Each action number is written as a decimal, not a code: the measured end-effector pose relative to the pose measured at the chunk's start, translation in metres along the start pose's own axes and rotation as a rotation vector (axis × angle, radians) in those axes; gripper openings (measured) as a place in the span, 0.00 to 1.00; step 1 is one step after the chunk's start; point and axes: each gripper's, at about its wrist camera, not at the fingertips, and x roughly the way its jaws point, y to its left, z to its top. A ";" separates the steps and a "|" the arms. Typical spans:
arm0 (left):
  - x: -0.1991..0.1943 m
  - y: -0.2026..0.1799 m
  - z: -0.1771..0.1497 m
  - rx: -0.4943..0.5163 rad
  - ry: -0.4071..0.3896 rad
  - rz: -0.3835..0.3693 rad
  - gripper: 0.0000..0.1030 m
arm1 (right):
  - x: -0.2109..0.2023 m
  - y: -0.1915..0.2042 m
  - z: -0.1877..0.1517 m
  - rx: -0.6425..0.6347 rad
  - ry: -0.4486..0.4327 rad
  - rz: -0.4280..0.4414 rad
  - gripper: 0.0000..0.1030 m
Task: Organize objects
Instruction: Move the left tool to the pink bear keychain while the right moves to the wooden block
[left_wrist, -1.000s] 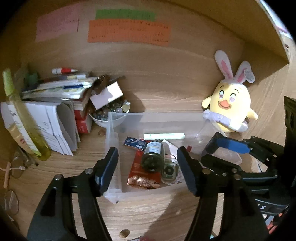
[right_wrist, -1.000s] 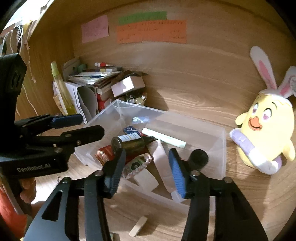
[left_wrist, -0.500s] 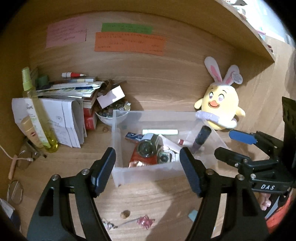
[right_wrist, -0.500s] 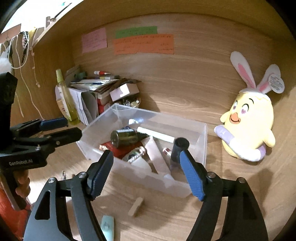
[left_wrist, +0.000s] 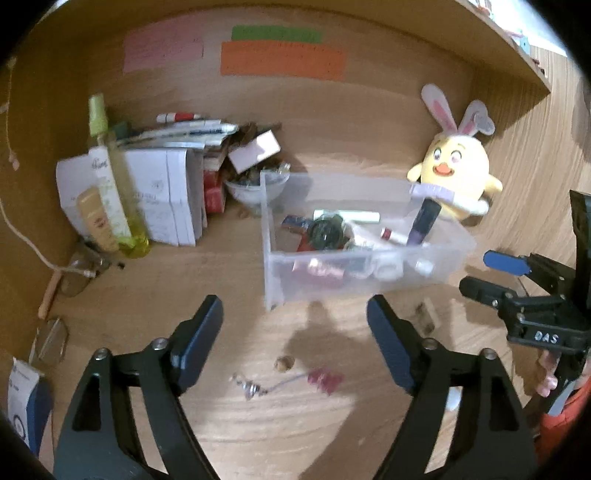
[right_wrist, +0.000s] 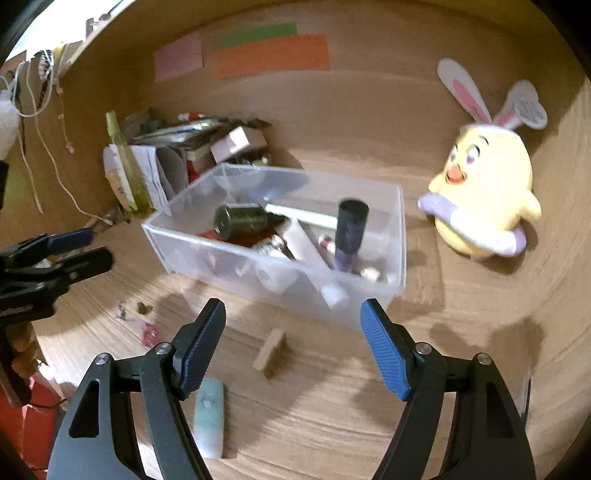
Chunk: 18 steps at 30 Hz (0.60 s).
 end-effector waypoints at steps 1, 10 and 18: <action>0.001 0.001 -0.004 -0.001 0.013 0.001 0.82 | 0.003 -0.001 -0.002 0.002 0.007 -0.009 0.70; 0.018 0.003 -0.038 -0.009 0.139 -0.021 0.84 | 0.023 -0.003 -0.019 0.022 0.098 0.021 0.70; 0.039 0.003 -0.051 -0.004 0.214 -0.026 0.84 | 0.039 0.001 -0.026 0.012 0.153 0.059 0.70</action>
